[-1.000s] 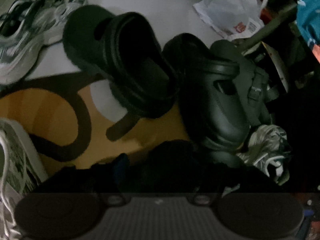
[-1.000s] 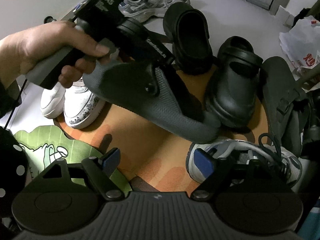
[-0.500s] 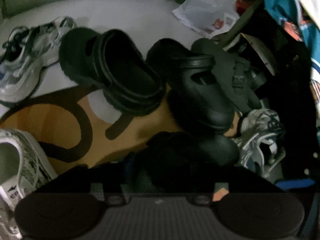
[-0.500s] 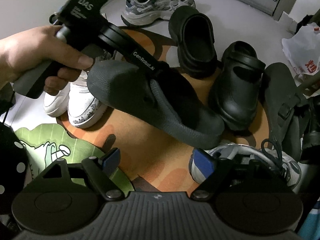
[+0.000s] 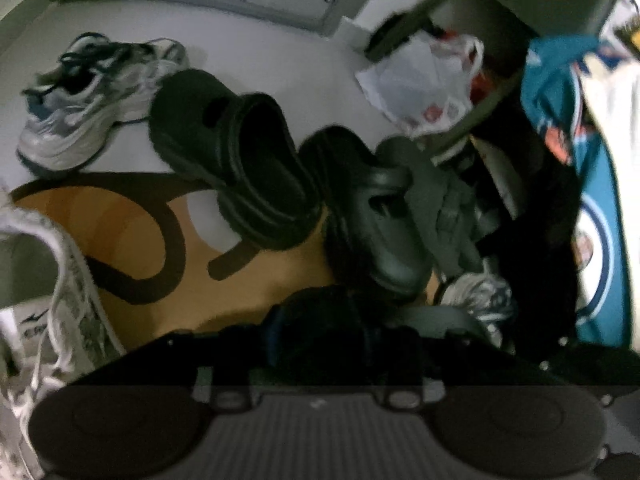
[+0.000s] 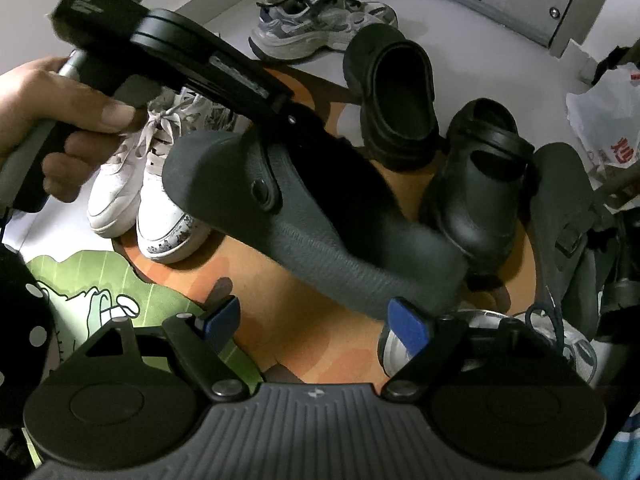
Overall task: Organize scattered shoes
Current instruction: 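Lower the held slide onto the mat beside the white sneakers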
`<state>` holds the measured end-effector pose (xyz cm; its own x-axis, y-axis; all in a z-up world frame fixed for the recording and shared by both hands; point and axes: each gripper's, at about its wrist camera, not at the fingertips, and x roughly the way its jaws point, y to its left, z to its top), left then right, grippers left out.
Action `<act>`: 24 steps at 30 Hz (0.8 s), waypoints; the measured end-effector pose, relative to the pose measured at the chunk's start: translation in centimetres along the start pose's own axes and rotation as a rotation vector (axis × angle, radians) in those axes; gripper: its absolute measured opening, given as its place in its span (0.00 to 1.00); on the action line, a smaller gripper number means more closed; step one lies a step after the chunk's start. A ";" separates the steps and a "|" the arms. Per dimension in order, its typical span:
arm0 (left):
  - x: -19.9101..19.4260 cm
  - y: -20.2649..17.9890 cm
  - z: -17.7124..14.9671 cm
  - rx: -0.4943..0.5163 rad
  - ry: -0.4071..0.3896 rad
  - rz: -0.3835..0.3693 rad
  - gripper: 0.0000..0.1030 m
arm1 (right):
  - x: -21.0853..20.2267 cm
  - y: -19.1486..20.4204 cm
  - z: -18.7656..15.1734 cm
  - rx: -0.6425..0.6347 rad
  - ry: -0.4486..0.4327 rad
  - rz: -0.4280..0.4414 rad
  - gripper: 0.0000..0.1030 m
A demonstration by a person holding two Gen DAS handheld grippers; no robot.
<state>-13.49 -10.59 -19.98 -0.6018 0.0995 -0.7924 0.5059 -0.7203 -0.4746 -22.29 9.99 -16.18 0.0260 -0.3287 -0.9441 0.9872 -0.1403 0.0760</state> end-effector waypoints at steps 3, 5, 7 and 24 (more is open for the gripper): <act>-0.8 0.9 -0.3 -0.069 -0.015 -0.051 0.37 | -0.2 -0.3 0.2 0.009 -0.014 -0.012 0.83; -1.1 1.0 -0.6 -0.083 -0.021 -0.060 0.37 | -0.3 -0.5 0.4 0.016 -0.026 -0.025 0.83; -1.2 1.0 -0.7 -0.095 -0.025 -0.064 0.37 | -0.5 -0.7 0.7 0.027 -0.038 -0.035 0.83; -2.7 2.3 -2.8 -0.386 -0.146 -0.108 0.37 | -1.4 -0.8 1.1 0.044 -0.055 -0.012 0.83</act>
<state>-8.96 -10.64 -19.98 -0.7315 0.0422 -0.6806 0.6123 -0.3985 -0.6828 -23.28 9.50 -14.56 0.0047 -0.3777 -0.9259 0.9794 -0.1851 0.0804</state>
